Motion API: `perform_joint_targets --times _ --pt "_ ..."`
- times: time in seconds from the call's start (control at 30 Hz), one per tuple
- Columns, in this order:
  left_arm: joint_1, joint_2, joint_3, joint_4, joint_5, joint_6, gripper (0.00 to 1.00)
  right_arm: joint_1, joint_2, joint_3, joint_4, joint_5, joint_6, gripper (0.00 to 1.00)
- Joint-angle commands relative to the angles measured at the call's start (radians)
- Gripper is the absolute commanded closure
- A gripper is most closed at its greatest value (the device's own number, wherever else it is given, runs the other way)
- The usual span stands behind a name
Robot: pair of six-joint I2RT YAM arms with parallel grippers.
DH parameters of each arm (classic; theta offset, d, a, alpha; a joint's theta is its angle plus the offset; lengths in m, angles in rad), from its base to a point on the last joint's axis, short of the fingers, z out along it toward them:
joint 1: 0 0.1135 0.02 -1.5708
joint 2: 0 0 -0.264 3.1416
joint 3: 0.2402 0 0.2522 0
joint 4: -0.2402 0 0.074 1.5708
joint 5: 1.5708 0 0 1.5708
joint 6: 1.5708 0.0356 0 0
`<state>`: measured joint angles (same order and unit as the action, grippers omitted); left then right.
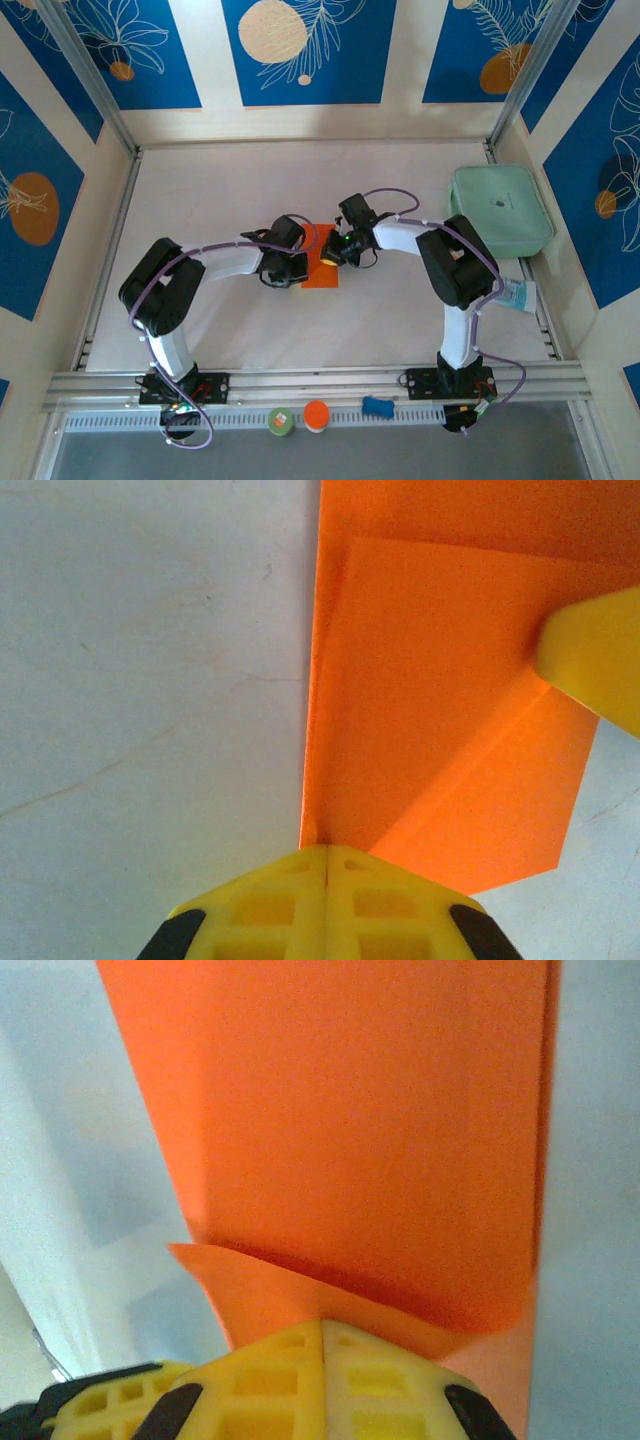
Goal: Fold a paper plane with a square sheet of paper (pick it up from the middle)
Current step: Fold the triangle a second time at the center of the table.
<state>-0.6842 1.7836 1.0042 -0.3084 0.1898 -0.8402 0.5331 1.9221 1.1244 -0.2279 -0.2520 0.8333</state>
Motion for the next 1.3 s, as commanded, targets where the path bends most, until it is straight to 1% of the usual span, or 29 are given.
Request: perform_joint_targets --times 0.0,0.27,0.57,0.67,0.9,1.03,1.27 --pt "-0.006 0.023 -0.028 -0.034 -0.015 -0.010 1.00 0.032 -0.047 -0.018 -0.031 -0.045 -0.029 0.98" --pt "-0.005 0.017 -0.026 -0.032 -0.009 -0.007 1.00 0.075 0.000 -0.023 -0.016 -0.050 0.003 0.98" --pt "-0.006 0.021 -0.036 -0.039 -0.018 -0.013 1.00 0.071 0.049 -0.020 -0.021 -0.022 -0.011 0.98" --pt "-0.006 0.040 -0.048 -0.074 -0.031 -0.010 1.00 0.049 0.046 -0.031 -0.018 -0.007 -0.007 0.99" --pt "-0.008 0.092 -0.064 -0.206 -0.106 0.036 1.00 -0.016 0.034 -0.022 -0.022 0.034 0.000 0.99" --pt "-0.011 0.111 -0.066 -0.219 -0.112 0.050 1.00 -0.056 0.048 -0.006 -0.025 0.056 -0.008 0.99" --pt "-0.017 0.115 -0.052 -0.211 -0.109 0.060 1.00 -0.169 0.063 0.002 -0.020 0.076 -0.040 0.99"
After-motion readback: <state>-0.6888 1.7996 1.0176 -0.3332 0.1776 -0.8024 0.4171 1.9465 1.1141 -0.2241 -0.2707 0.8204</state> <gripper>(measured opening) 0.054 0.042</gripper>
